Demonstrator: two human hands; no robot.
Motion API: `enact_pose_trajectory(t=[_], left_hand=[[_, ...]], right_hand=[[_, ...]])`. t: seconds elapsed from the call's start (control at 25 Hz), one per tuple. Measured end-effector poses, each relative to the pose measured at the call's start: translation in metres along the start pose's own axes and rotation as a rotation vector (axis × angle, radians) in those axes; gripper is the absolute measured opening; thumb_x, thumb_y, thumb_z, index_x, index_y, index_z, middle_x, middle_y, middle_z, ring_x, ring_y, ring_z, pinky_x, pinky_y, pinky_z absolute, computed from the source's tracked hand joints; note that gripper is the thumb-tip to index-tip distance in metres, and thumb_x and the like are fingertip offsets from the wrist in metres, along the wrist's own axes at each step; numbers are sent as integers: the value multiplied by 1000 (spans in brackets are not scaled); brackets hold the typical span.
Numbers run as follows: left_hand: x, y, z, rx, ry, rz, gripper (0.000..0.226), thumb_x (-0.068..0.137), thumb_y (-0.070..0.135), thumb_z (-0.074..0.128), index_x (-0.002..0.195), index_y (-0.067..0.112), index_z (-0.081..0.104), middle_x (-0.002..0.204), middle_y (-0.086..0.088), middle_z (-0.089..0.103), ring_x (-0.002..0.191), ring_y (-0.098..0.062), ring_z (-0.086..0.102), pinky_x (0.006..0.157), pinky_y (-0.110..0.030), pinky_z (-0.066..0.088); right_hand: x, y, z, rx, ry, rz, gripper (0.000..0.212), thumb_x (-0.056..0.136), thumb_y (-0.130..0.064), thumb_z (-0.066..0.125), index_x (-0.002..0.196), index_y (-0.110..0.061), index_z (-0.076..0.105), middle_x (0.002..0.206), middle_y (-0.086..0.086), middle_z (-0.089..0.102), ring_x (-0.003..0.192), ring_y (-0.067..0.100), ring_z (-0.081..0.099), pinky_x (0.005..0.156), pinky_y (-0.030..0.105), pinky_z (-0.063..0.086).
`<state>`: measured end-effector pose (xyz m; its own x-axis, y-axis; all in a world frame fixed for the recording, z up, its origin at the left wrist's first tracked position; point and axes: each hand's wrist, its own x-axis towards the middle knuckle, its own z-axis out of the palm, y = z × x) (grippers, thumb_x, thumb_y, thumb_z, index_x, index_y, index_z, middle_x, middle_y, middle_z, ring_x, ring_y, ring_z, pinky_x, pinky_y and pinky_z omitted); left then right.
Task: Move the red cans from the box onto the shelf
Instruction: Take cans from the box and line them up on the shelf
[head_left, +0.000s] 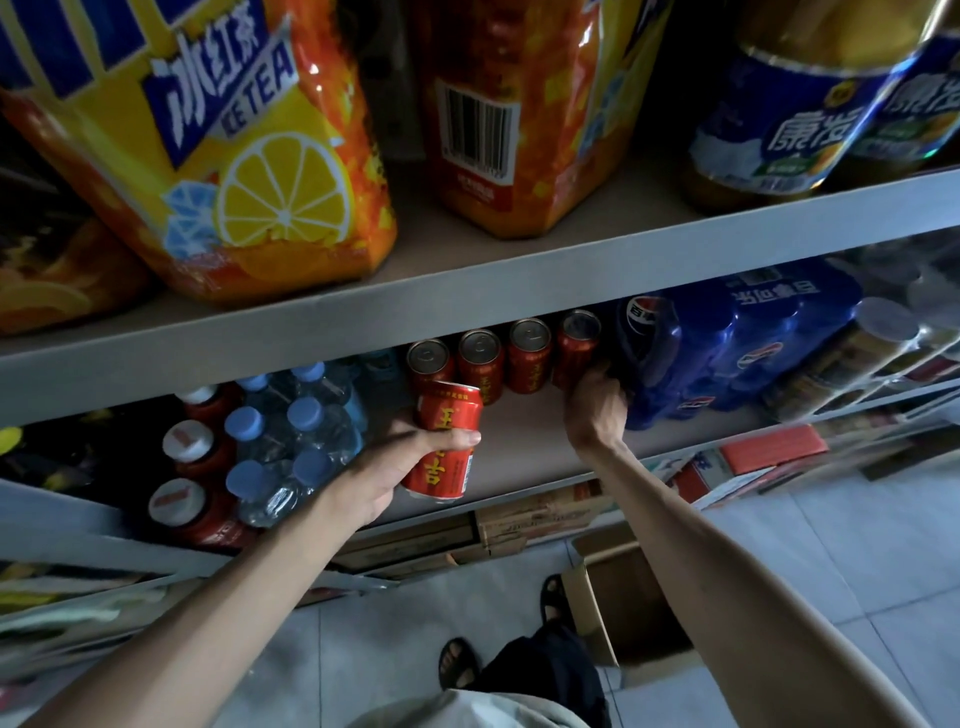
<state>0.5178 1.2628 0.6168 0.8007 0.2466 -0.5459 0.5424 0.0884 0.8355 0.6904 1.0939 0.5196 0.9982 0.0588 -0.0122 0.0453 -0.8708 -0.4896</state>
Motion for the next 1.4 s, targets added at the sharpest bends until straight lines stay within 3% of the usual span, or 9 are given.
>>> enact_pose_trajectory(t=[0.12,0.32,0.56,0.68,0.8,0.92,1.12,1.24,1.4], left_hand=[[0,1,-2,-2,-8,23,34,37,48,81,69,54,71,69,22,73,65,7,68,51,-9,49],[3,-8,-4,-31,47,13,59,37,47,86,92,29,73,85,5,77,84,-10,73,70,-26,50],[-2,-12,-2,-17,38,67,52,43,46,86,92,37,73,90,9,77,84,-4,71,74,-26,49],[-9,-18,2,51,14,124,62,44,47,89,101,31,71,92,18,75,91,2,68,73,-13,46],[-11,-19,16,242,99,235,57,47,39,93,95,44,63,83,28,69,87,17,60,65,0,43],[-11,-22,29,369,142,349,63,51,32,93,98,50,55,84,36,64,83,27,54,67,4,40],[-11,-36,25,353,104,307,75,54,36,91,120,35,55,100,25,66,92,18,58,71,-1,42],[-15,-48,11,408,125,257,70,54,49,86,114,31,56,99,14,69,88,9,62,70,-9,46],[-18,-55,6,431,236,252,60,57,47,86,105,29,54,89,13,68,77,8,62,61,-3,44]], right_hand=[[2,3,2,43,-16,6,11,97,-9,53,98,-2,62,90,20,73,83,37,71,64,32,47],[6,3,3,-42,-6,-37,19,98,-10,51,92,0,67,90,21,73,84,36,71,67,33,49],[-11,0,-17,10,-93,-55,18,97,-11,53,92,-2,68,87,19,73,81,36,71,62,30,48],[-44,-7,-44,484,-365,-82,13,86,-29,66,84,-17,68,78,4,73,70,26,71,55,29,48],[-80,-24,-68,824,-735,-230,45,79,-56,71,113,-26,64,105,-1,74,91,18,72,69,34,59],[-102,-40,-78,540,-621,-413,67,65,-65,75,122,-35,55,113,-17,66,103,-2,63,86,18,52],[-103,-40,-81,624,-576,-322,60,69,-43,82,121,-21,61,111,-6,70,102,8,66,86,26,55],[-98,-44,-74,832,-679,-147,49,76,-26,82,120,-14,62,111,4,71,103,20,69,82,34,60],[-99,-61,-56,743,-702,-123,59,72,-29,85,124,-15,60,114,4,70,106,18,67,90,40,57]])
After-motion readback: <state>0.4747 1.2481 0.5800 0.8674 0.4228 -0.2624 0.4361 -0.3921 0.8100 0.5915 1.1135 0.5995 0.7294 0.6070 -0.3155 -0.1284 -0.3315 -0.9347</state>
